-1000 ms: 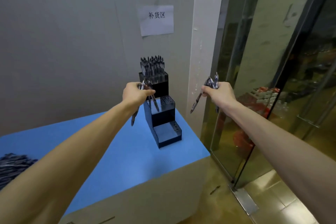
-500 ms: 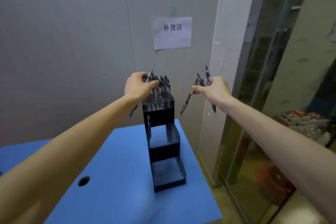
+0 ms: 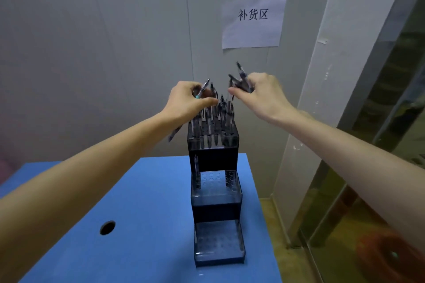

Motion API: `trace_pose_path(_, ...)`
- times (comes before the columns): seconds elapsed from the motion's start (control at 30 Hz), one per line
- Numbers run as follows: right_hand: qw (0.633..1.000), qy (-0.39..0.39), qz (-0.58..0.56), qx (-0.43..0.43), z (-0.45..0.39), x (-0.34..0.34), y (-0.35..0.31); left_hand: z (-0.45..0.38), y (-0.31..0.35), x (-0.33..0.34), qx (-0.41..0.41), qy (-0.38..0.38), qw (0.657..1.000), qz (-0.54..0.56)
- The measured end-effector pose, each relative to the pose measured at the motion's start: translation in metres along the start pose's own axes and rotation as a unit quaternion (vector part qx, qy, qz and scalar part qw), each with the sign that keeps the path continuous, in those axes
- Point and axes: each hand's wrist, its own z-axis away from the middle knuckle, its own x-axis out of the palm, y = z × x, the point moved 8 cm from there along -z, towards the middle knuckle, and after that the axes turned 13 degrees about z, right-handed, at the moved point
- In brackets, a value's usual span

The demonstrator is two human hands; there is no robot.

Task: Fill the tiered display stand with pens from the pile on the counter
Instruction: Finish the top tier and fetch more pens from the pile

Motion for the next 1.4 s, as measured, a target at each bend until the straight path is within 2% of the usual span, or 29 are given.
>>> trace_pose_path(0.2,0.997,-0.035,0.048,-0.056,-0.002,0.027,0.006,0.005,-0.002,0.006,0.000,0.003,0.999,-0.047)
trace_pose_path(0.5,0.999,-0.026,-0.004,-0.021,-0.009,0.022,0.020,0.003,0.006,0.006,0.004,0.022,0.998,-0.061)
trace_pose_path(0.77,0.996,-0.045,0.037,-0.074,-0.009,0.036,0.012,0.001,-0.004,0.011,-0.014,0.005,0.993,-0.119)
trace_pose_path(0.97,0.989,-0.124,0.069,-0.046,-0.015,0.052,0.016,-0.007,-0.004,0.016,-0.043,-0.067,0.965,-0.251)
trace_pose_path(1.13,0.982,-0.155,0.089,-0.065,-0.014,0.059,0.007,-0.003,-0.004,0.032,0.033,-0.082,0.931,-0.353)
trace_pose_path(1.27,0.980,-0.157,0.105,-0.065,-0.011,0.062,0.005,0.001,0.001,0.035,0.084,-0.088,0.914,-0.387)
trace_pose_path(1.4,0.986,-0.130,0.072,-0.078,-0.007,0.054,0.008,0.008,0.006,0.030,0.131,-0.057,0.927,-0.348)
